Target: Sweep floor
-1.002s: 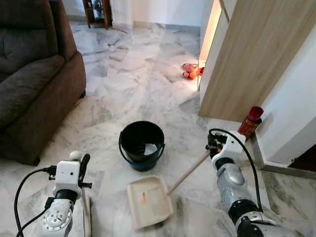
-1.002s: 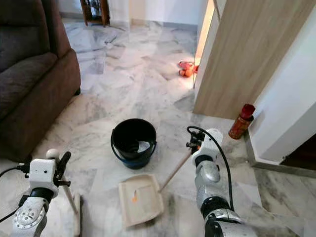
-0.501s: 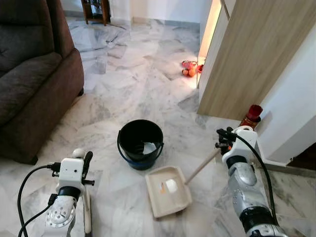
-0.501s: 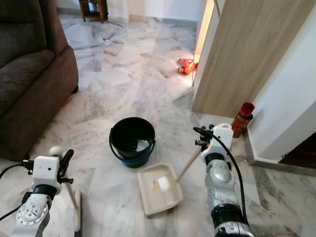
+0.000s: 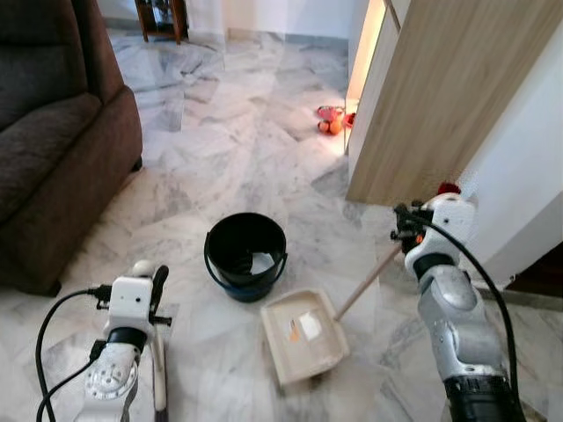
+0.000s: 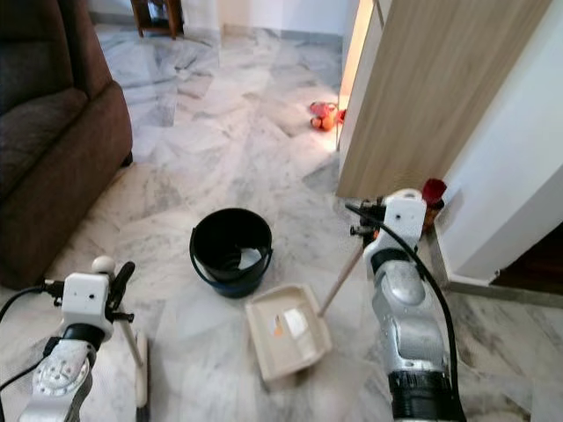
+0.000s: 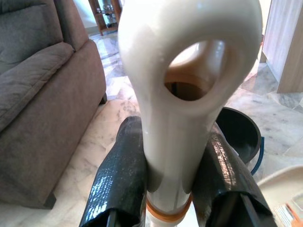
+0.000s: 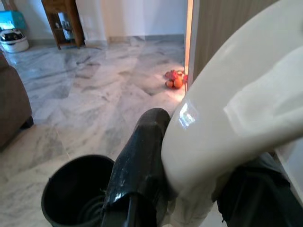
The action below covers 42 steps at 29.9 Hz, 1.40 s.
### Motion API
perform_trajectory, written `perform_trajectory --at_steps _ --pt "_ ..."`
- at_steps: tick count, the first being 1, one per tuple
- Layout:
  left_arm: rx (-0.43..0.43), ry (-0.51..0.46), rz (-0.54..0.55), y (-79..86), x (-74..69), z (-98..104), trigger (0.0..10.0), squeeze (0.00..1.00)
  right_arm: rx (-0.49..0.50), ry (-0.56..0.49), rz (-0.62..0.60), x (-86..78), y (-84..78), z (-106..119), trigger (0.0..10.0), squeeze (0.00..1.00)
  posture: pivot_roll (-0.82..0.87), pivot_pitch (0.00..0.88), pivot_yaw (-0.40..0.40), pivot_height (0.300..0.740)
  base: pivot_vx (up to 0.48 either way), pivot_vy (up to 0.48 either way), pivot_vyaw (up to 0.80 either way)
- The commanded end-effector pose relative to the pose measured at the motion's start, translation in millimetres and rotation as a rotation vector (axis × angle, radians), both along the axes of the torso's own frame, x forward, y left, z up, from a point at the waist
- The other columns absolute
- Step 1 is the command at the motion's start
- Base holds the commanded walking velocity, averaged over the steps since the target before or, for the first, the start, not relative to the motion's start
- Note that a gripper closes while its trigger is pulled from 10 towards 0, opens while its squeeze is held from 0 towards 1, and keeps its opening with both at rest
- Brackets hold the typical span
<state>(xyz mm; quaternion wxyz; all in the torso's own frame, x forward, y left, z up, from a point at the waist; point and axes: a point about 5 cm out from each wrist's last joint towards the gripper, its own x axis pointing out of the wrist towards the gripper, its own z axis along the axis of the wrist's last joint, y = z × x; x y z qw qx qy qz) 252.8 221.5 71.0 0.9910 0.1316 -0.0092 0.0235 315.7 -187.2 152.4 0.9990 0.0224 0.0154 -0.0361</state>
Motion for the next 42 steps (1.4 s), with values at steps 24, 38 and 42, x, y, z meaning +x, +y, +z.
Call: perform_trajectory --at_steps 24,38,42 --pt "-0.02 -0.021 -0.015 -8.7 7.3 4 10.0 0.0 0.005 -0.199 -0.087 -5.5 -3.4 118 10.0 0.0 0.01 0.053 -0.06 0.74 0.0 0.0 0.0" --pt "-0.028 -0.023 -0.008 -9.5 7.2 3 10.0 0.0 0.057 -0.298 -0.084 -4.1 -0.5 145 10.0 0.0 0.01 0.058 -0.063 0.74 0.0 0.0 0.0" --pt "-0.03 -0.021 -0.007 -10.9 6.9 2 10.0 0.0 0.092 -0.334 -0.049 -2.4 8.7 146 10.0 0.0 0.01 0.071 -0.064 0.74 0.0 0.0 0.0"
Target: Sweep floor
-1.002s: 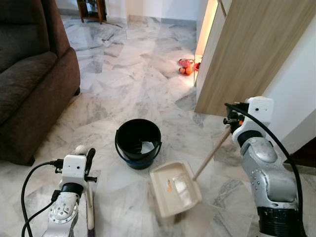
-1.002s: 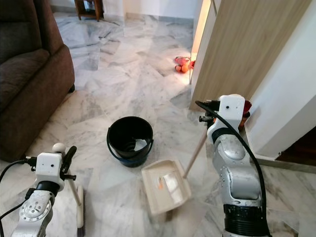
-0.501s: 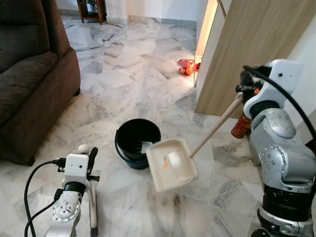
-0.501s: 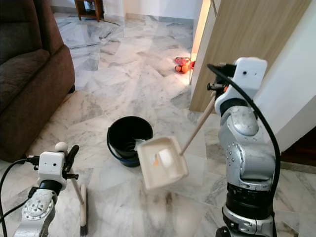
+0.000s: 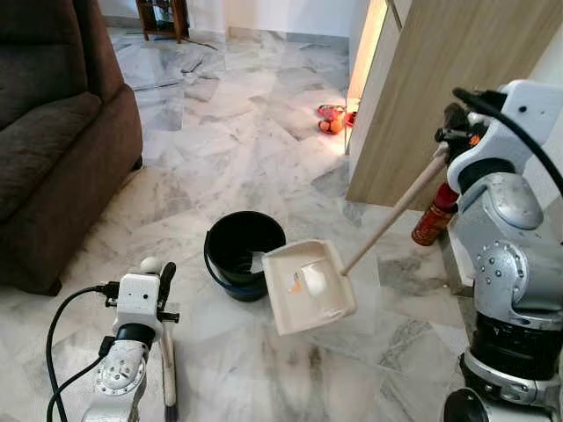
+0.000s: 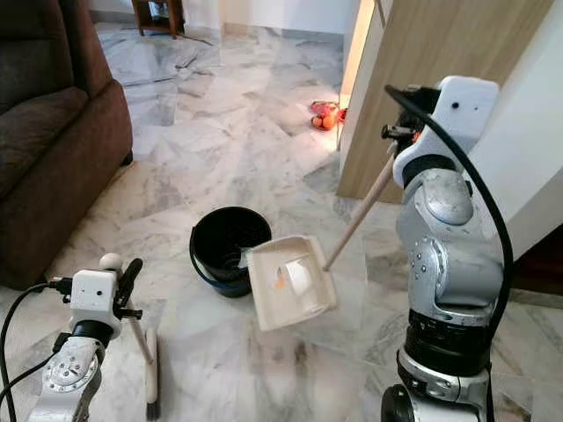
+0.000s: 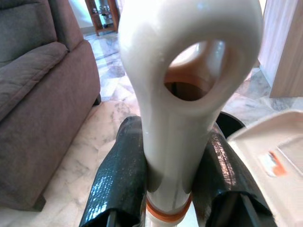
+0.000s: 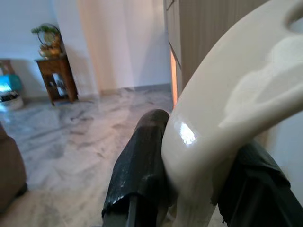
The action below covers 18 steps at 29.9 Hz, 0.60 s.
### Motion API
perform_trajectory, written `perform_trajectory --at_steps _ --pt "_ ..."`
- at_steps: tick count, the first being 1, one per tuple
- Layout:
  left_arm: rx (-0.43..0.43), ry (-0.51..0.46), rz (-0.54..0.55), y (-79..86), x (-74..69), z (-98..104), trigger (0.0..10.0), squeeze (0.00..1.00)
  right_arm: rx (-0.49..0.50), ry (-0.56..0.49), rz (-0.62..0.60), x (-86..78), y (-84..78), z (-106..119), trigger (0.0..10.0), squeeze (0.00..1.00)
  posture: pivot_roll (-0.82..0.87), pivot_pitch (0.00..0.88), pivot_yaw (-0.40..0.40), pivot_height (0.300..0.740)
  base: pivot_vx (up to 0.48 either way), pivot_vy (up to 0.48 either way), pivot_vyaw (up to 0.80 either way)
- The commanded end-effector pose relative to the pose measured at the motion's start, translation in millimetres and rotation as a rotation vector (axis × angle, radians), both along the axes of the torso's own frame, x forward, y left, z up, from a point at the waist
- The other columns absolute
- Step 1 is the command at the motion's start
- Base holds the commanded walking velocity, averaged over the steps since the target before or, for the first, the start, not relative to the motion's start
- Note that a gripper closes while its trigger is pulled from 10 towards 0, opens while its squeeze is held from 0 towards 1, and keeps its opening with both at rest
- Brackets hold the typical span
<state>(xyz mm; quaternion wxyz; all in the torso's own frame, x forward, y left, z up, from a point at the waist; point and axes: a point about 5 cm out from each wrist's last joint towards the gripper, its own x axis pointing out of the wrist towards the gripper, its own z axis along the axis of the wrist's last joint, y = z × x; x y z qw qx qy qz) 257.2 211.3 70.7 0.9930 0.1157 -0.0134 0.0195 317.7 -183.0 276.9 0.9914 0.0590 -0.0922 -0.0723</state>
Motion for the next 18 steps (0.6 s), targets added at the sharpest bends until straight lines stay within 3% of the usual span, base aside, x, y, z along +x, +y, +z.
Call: perform_trajectory --at_steps 1,2,18 --pt "-0.001 -0.012 0.004 -1.2 2.3 2 10.0 0.0 0.027 -0.133 0.046 -3.8 9.2 22 10.0 0.0 0.01 0.072 -0.065 0.74 0.0 0.0 0.0" --pt "-0.006 -0.012 0.005 -2.7 1.8 2 10.0 0.0 0.027 -0.148 0.077 -2.1 18.8 20 10.0 0.0 0.02 0.07 -0.064 0.74 0.0 0.0 0.0" --pt "-0.005 -0.034 0.024 -1.6 3.3 6 10.0 0.0 0.122 -0.163 0.153 6.4 44.2 12 10.0 0.0 0.04 0.045 -0.061 0.74 0.0 0.0 0.0"
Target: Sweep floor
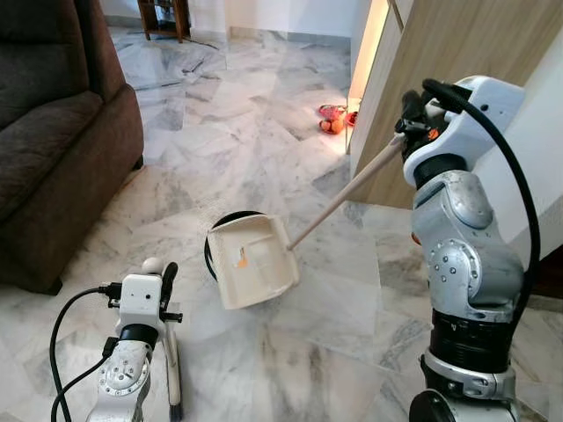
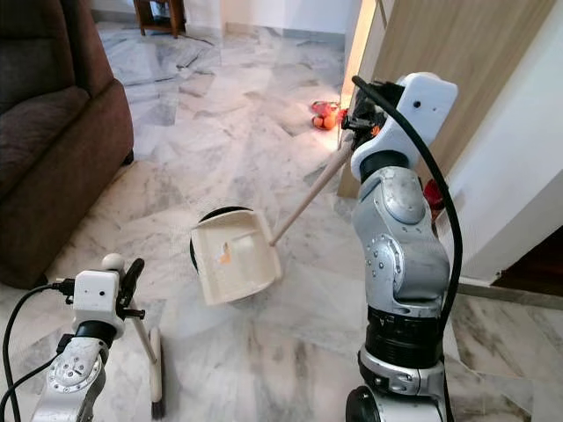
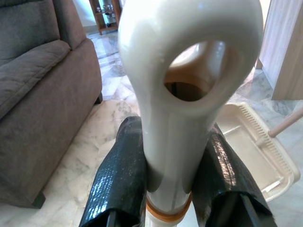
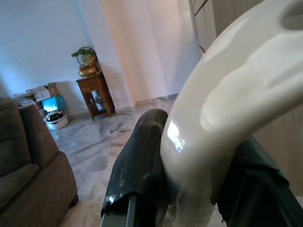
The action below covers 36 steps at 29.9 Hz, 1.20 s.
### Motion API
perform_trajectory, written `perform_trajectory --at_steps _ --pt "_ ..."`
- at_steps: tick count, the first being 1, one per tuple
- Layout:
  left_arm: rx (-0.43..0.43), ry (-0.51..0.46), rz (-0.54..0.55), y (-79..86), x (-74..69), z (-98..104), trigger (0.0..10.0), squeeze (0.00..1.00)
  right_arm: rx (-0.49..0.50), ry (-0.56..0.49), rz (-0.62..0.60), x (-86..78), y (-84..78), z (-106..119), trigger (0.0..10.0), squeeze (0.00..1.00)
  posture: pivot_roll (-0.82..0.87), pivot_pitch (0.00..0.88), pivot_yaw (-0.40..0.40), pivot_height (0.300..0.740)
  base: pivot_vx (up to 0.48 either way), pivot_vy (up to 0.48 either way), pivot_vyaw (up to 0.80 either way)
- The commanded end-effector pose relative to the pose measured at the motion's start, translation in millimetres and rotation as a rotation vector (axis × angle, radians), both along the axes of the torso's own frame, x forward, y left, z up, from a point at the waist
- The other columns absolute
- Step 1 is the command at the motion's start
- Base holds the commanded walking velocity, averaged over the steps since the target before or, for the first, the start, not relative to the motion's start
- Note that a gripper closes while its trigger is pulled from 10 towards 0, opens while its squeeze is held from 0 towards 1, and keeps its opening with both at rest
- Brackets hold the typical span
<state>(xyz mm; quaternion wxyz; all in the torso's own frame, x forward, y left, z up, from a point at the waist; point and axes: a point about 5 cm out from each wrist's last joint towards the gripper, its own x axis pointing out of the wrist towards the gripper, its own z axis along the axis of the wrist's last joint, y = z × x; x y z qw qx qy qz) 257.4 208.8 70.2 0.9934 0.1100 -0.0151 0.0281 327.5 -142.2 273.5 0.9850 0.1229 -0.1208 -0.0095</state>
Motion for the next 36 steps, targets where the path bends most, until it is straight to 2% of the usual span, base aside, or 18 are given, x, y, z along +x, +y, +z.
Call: perform_trajectory --at_steps 1,9,15,36 --pt "0.007 -0.029 0.007 0.8 3.4 6 10.0 0.0 0.015 -0.092 0.02 -3.4 4.1 16 10.0 0.0 0.04 0.045 -0.061 0.74 0.0 0.0 0.0" --pt "0.006 -0.031 0.008 0.9 3.7 6 10.0 0.0 -0.007 -0.129 0.071 -5.2 12.4 19 10.0 0.0 0.04 0.048 -0.06 0.74 0.0 0.0 0.06" --pt "0.004 -0.032 0.01 0.4 4.2 7 10.0 0.0 -0.005 -0.132 0.08 -4.8 14.1 19 10.0 0.0 0.04 0.058 -0.062 0.74 0.242 0.0 0.52" --pt "0.003 -0.042 0.014 -0.9 5.1 8 10.0 0.0 0.003 -0.152 0.116 -5.9 20.4 20 10.0 0.0 0.04 0.062 -0.061 0.74 0.268 0.0 0.0"
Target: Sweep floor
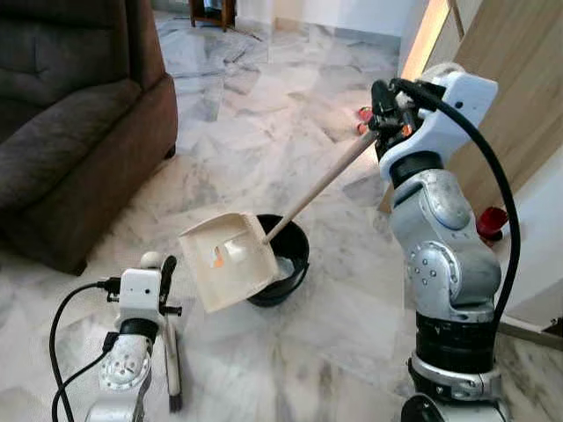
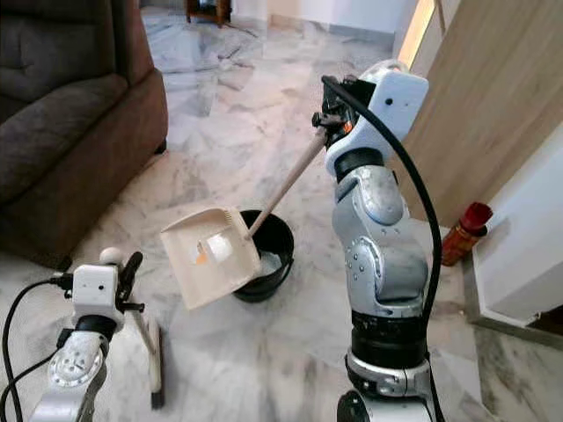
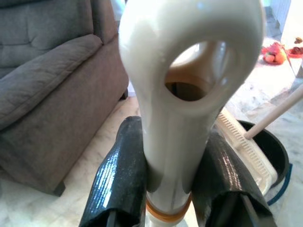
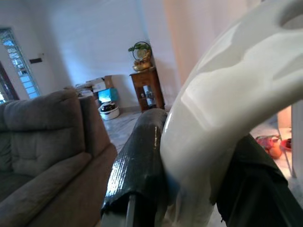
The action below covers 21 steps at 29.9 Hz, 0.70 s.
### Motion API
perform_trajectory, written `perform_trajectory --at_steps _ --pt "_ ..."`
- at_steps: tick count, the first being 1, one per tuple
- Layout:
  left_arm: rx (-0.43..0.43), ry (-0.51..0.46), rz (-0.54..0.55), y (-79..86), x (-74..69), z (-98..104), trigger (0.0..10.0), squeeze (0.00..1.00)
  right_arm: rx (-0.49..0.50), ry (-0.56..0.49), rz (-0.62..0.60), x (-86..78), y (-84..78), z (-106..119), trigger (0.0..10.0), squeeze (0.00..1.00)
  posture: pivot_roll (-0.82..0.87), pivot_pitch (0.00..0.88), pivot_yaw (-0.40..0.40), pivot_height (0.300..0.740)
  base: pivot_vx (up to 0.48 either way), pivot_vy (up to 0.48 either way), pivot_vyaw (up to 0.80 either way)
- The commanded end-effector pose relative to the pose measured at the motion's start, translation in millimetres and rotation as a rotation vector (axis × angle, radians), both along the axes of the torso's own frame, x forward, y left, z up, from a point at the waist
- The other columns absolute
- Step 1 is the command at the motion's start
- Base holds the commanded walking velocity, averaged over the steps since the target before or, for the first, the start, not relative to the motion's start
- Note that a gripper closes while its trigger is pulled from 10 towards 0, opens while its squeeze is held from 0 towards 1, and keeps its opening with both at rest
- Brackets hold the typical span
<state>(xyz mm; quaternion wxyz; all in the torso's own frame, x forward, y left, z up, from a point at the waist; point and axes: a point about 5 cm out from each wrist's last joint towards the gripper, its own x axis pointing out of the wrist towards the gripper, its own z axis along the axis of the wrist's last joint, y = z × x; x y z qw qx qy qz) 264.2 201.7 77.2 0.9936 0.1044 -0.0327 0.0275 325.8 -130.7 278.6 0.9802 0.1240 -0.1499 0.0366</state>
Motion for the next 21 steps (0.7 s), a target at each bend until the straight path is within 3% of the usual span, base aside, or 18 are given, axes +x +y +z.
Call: perform_trajectory --at_steps 1,21 --pt "0.013 -0.006 0.019 6.2 -1.7 1.4 10.0 0.0 0.014 -0.082 0.033 -4.2 8.9 15.1 10.0 0.0 0.04 0.062 -0.061 0.74 0.285 0.0 0.0" --pt "0.012 -0.014 0.023 5.6 0.0 2.8 10.0 0.0 0.023 -0.091 0.051 -4.9 11.7 16.4 10.0 0.0 0.04 0.057 -0.062 0.74 0.287 0.0 0.0"
